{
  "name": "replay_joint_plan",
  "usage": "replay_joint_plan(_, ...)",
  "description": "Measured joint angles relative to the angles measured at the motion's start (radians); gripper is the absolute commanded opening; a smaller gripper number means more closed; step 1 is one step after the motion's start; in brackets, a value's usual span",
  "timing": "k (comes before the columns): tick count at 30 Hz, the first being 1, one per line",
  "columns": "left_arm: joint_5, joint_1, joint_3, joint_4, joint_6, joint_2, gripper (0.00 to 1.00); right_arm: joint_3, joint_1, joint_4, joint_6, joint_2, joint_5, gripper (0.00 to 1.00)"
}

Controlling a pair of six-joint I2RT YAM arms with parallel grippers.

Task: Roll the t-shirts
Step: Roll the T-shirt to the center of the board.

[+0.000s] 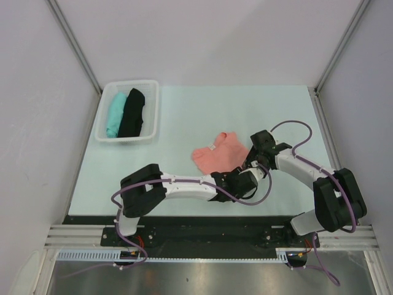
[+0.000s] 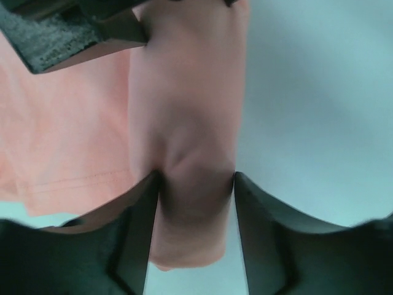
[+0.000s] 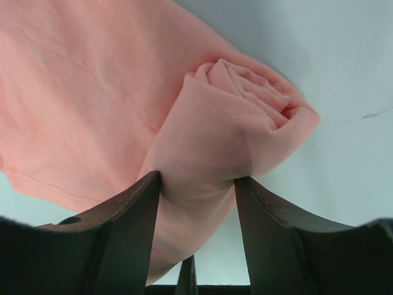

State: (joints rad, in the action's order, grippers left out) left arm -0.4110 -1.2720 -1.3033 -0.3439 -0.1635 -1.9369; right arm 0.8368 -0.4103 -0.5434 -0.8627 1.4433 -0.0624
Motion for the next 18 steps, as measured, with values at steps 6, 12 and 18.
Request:
replay_joint_plan(6,-0.056,-0.005,-0.004,-0.001,0.013,-0.019,0.00,0.000,0.019,-0.021,0.003,-0.035,-0.002,0.65)
replay_joint_plan(12,0.135,0.059,0.056,0.063,-0.035,0.032,0.00,-0.011,0.068,-0.058,0.014,-0.198,-0.029,0.64)
replay_joint_plan(18,0.434,0.150,0.127,0.164,-0.172,0.084,0.00,-0.098,0.106,-0.095,0.027,-0.385,-0.047,0.62)
